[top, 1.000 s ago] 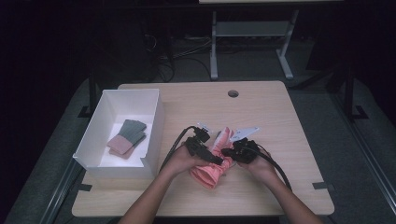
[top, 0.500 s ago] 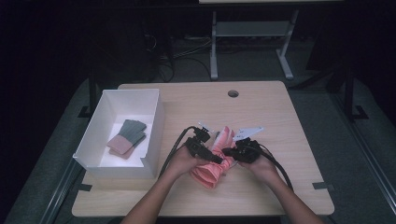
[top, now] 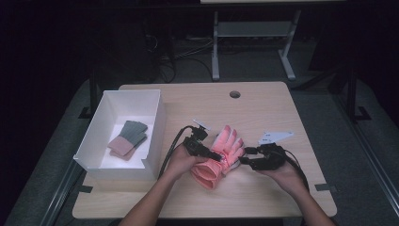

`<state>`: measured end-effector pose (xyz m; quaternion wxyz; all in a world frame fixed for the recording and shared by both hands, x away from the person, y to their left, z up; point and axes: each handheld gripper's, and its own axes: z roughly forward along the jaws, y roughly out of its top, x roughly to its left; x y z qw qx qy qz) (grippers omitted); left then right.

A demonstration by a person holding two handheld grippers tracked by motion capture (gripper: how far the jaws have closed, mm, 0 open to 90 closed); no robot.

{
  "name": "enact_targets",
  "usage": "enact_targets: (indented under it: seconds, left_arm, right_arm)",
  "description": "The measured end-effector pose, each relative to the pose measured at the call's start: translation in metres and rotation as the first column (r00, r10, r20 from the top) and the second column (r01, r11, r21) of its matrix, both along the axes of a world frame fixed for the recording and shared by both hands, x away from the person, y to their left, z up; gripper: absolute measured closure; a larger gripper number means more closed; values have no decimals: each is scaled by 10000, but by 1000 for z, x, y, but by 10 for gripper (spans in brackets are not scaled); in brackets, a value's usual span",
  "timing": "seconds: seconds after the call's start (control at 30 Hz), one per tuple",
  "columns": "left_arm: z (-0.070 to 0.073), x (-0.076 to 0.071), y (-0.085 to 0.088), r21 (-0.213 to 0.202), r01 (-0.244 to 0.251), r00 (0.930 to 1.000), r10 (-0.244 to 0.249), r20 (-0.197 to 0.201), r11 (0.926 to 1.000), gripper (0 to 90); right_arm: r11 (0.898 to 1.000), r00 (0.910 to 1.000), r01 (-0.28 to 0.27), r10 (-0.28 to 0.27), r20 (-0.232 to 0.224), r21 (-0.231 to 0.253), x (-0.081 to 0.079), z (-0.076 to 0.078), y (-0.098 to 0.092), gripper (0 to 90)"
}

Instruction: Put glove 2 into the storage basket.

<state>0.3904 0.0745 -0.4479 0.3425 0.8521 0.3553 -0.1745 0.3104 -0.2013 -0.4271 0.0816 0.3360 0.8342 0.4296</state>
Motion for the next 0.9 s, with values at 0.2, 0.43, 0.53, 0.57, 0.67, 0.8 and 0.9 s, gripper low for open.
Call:
enact_targets:
  seconds: [0.2, 0.43, 0.53, 0.57, 0.67, 0.8, 0.9]
  left_arm:
    - [15, -4, 4, -80, -255, 9988, 258, 426, 9996, 649]
    - [43, -11, 10, -17, -246, 9934, 246, 1120, 9997, 647]
    - [58, -13, 14, 105, -334, 9902, 317, 1361, 9994, 646]
    - [63, -14, 16, 165, -356, 9890, 328, 1445, 9992, 646]
    - [78, -14, 22, 234, -534, 9852, 489, 1645, 9983, 646]
    - [100, -15, 36, 228, -796, 9788, 738, 1912, 9966, 645]
    - [117, -14, 49, 275, -912, 9736, 834, 2125, 9954, 645]
  right_arm:
    - [9941, 9953, 935, -948, -213, -556, -18, -11, -23, 246]
    - [9813, 9852, 1693, -1711, -125, -915, -18, -22, -33, 137]
    - [9799, 9839, 1753, -1777, -178, -956, -16, -26, -37, 134]
    - [9790, 9830, 1809, -1830, -141, -938, -16, -26, -38, 133]
    - [9760, 9803, 1952, -1971, -103, -970, -14, -28, -40, 130]
    - [9764, 9815, 1900, -1915, -48, -1026, -13, -30, -40, 128]
    - [9755, 9809, 1928, -1944, -57, -1060, -13, -31, -40, 124]
